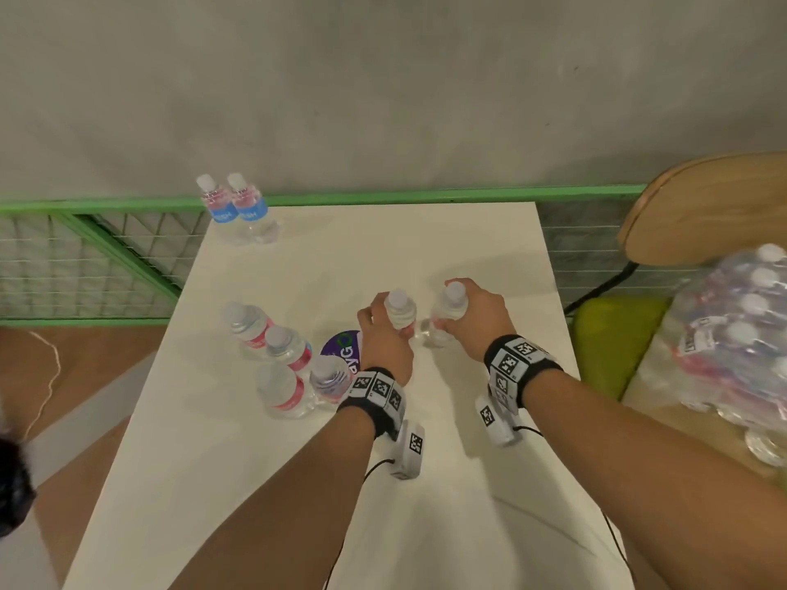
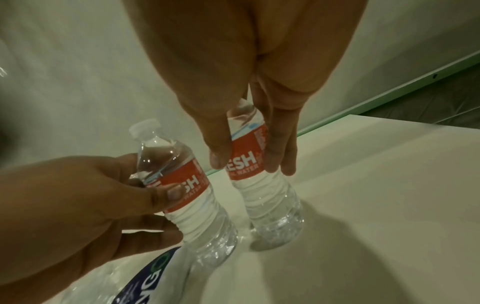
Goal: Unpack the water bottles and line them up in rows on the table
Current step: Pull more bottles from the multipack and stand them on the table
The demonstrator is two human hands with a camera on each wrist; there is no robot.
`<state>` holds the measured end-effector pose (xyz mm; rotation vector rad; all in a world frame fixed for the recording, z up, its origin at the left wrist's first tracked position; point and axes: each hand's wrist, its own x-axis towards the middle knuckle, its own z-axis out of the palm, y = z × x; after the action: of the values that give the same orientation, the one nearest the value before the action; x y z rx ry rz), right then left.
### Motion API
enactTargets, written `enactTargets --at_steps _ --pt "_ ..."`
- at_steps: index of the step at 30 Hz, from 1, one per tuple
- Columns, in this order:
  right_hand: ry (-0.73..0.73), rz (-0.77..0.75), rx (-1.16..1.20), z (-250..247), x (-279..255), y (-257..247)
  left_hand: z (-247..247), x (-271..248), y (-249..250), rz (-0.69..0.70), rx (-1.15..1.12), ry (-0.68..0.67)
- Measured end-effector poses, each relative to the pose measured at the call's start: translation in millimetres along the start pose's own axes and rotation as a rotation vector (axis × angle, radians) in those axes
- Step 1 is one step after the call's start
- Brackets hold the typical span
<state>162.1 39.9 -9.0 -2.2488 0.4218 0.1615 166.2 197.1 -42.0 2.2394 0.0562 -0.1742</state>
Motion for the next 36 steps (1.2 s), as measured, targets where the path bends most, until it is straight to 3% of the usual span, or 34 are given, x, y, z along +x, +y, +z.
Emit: enactTargets --at_steps 7,12,23,27,29,32,36 --pt "0.023 -0.007 -0.039 13.3 57.0 -19.4 1.6 60.1 0.7 -0.029 0.023 0.049" --pt "0.045 -0.018 -0.074 5.9 84.1 -28.7 -3.4 94.0 13.2 -0.085 0.026 0.004" --pt "-0.019 -0.009 -0.047 -5.5 64.8 -20.1 -15.1 85.4 18.0 -0.077 -0.037 0.029" --pt "0.04 0.011 0.009 -20.2 18.3 19.1 -22.1 35.7 28.7 0.158 -0.046 0.187" --pt "0.039 -0.012 0.063 -32.4 -18.2 43.9 -17.8 1.4 32.8 0.308 -0.036 0.197" --pt "0.011 -0.035 0.103 -50.6 -83.5 93.9 -0.2 -57.1 41.0 0.467 -0.081 -0.032" --pt "0.011 0.099 -0.008 -77.5 -158.7 178.0 47.4 -117.7 43.7 0.575 0.021 -0.556"
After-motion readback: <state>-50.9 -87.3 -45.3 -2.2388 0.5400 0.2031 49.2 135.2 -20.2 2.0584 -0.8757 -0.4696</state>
